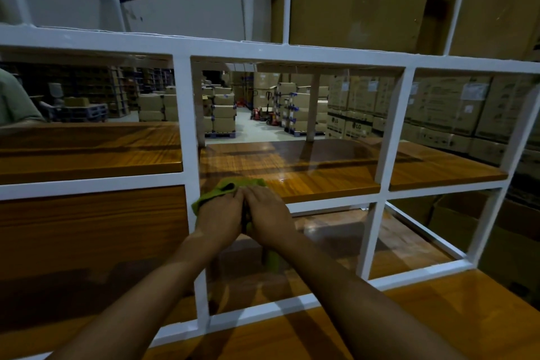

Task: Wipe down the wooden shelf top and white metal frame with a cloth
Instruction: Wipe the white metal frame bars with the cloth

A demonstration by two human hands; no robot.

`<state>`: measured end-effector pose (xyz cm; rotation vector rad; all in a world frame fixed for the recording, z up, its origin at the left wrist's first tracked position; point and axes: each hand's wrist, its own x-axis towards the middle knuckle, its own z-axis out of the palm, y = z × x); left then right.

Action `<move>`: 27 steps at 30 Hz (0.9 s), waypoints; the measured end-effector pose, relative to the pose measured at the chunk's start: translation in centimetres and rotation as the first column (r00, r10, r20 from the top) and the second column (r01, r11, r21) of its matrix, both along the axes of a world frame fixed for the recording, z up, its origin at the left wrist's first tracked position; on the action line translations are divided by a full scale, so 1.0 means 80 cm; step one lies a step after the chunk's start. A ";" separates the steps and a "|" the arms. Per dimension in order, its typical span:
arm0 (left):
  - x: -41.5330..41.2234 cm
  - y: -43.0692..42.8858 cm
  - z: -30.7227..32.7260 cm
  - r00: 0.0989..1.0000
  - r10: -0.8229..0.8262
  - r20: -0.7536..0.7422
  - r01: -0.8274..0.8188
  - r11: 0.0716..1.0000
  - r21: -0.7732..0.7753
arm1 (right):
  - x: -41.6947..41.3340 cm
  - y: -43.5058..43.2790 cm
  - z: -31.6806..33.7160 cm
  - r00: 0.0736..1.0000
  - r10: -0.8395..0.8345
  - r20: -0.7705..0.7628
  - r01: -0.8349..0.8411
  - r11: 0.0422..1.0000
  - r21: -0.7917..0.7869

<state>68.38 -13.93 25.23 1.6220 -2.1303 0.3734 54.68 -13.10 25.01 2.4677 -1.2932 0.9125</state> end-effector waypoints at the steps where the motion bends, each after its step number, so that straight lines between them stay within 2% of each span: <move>1: -0.008 0.004 0.003 1.000 0.024 0.012 -0.024 1.000 -0.015 | -0.007 -0.003 -0.001 1.000 0.012 -0.005 -0.012 1.000 0.004; 3: -0.024 0.010 0.008 0.999 0.034 0.032 -0.033 0.999 -0.035 | -0.025 -0.009 -0.005 1.000 0.011 -0.017 -0.011 1.000 0.014; 6: -0.044 0.006 0.006 0.999 -0.035 0.009 0.035 0.995 -0.088 | -0.052 -0.019 -0.011 1.000 -0.012 -0.001 0.012 1.000 -0.010; 11: -0.092 -0.004 0.004 0.999 -0.008 0.045 0.014 0.991 -0.131 | -0.099 -0.033 -0.017 0.999 -0.042 -0.035 0.041 0.999 -0.012; 18: -0.180 -0.021 0.009 0.994 -0.025 0.102 0.039 0.990 -0.135 | -0.175 -0.040 -0.023 0.996 -0.075 0.055 0.075 0.997 -0.008; 27: -0.299 -0.049 0.010 0.994 -0.046 0.101 0.057 0.992 -0.109 | -0.284 -0.066 -0.023 0.970 -0.242 -0.021 0.241 0.969 -0.052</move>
